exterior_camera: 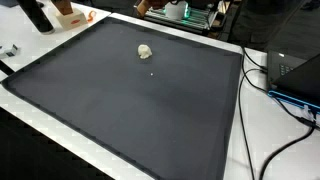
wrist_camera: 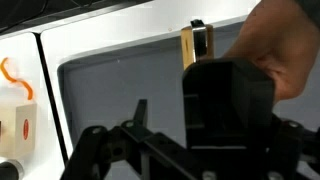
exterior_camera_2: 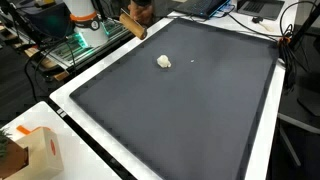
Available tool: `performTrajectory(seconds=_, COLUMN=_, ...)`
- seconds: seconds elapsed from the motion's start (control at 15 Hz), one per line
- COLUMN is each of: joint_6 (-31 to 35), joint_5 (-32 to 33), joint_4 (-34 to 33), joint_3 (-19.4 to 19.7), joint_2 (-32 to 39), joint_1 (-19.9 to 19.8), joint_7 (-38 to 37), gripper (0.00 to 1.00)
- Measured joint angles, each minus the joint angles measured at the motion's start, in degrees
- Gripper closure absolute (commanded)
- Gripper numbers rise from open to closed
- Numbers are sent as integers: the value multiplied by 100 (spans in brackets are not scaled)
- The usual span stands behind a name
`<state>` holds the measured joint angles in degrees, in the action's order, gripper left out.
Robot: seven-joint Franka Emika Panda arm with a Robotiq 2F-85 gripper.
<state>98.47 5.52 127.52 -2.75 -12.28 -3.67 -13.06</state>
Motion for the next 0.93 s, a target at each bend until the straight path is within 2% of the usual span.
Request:
performTrajectory(seconds=0.2, joint_6=0, joint_5=0, joint_4=2, joint_3=3, joint_2=5, joint_1=5, joint_7=0, gripper=0)
performTrajectory(seconds=0.27, joint_6=0, joint_5=0, joint_4=-6, joint_3=6, joint_2=4, joint_1=11, joint_7=0, gripper=23)
performTrajectory(seconds=0.33, joint_6=0, joint_5=0, joint_4=-12, joint_3=7, joint_2=2, joint_1=17, joint_7=0, gripper=26)
performTrajectory(seconds=0.73, joint_6=6, joint_5=0, joint_4=-69, joint_3=9, joint_2=-1, joint_1=27, joint_7=0, gripper=73)
performTrajectory(seconds=0.8, joint_6=7, joint_5=0, joint_4=-91, joint_3=9, joint_2=-1, joint_1=30, joint_7=0, gripper=76)
performTrajectory(seconds=0.93, joint_6=10, joint_5=16, joint_4=-138, joint_3=11, joint_2=-2, joint_1=31, joint_7=0, gripper=76)
